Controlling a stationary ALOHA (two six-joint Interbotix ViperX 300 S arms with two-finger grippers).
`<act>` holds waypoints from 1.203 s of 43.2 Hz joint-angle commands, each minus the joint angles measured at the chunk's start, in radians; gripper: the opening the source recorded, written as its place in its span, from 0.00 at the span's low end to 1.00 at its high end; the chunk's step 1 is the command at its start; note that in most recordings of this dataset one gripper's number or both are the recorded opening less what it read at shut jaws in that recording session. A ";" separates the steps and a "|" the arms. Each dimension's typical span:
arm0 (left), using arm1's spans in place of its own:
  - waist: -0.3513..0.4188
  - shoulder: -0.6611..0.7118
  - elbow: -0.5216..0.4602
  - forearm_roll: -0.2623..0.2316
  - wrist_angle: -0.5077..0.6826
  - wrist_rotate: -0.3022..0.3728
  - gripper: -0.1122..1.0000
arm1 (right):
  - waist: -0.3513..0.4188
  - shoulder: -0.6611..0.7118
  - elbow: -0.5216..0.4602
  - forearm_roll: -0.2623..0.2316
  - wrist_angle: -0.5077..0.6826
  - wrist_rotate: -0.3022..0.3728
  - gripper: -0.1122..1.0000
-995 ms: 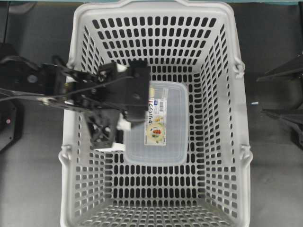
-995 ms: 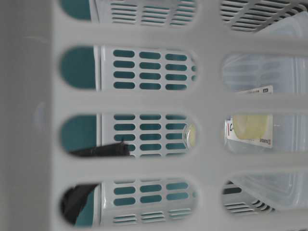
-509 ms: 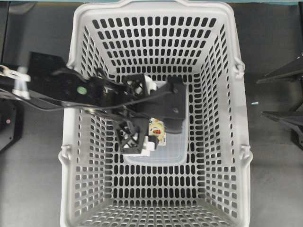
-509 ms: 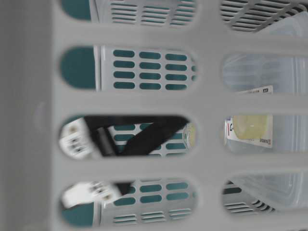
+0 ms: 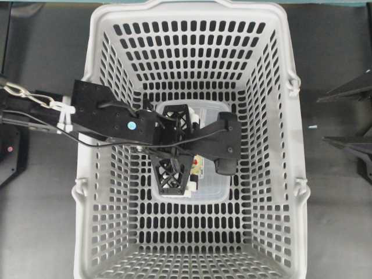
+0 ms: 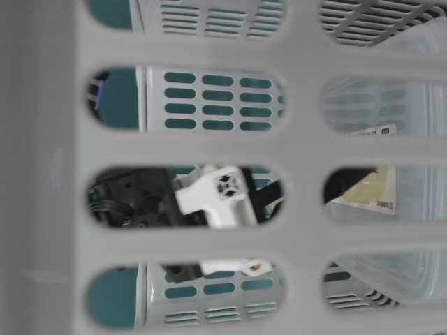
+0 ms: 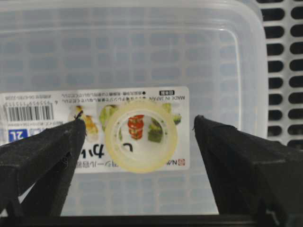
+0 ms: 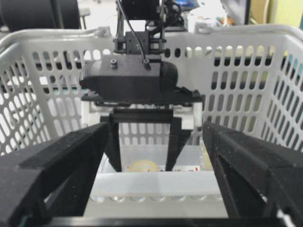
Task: Pick up the cellophane tape from the shopping basket with the left arm.
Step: 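Lower the open left gripper around the tape roll and close it, then lift the gripped tape roll upward out of the basket with the left gripper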
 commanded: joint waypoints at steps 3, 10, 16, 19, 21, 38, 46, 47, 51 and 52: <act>0.005 0.005 -0.006 0.003 -0.005 0.003 0.91 | 0.003 0.005 -0.006 0.002 -0.011 0.002 0.80; 0.003 0.017 -0.005 0.003 -0.003 0.003 0.90 | 0.003 0.005 -0.006 0.002 -0.011 0.002 0.79; 0.003 0.015 -0.008 0.003 0.006 0.005 0.85 | 0.003 0.005 -0.006 0.002 -0.011 0.003 0.79; 0.003 0.012 -0.012 0.003 0.021 0.006 0.75 | 0.003 0.003 -0.006 0.003 -0.011 0.003 0.80; 0.005 0.011 -0.017 0.003 0.031 0.012 0.66 | 0.002 0.003 -0.006 0.003 -0.011 0.003 0.79; -0.002 -0.091 -0.241 0.003 0.288 0.084 0.55 | 0.003 0.002 -0.005 0.003 -0.011 0.020 0.80; -0.014 -0.101 -0.439 0.003 0.468 0.084 0.55 | 0.003 0.000 -0.005 0.003 -0.011 0.048 0.80; -0.014 -0.101 -0.457 0.003 0.485 0.083 0.55 | 0.003 0.002 -0.005 0.003 -0.011 0.048 0.80; -0.020 -0.095 -0.517 0.003 0.531 0.081 0.55 | 0.003 -0.002 -0.005 0.003 -0.011 0.048 0.80; -0.020 -0.095 -0.528 0.003 0.540 0.081 0.55 | 0.003 -0.002 -0.005 0.003 -0.011 0.048 0.80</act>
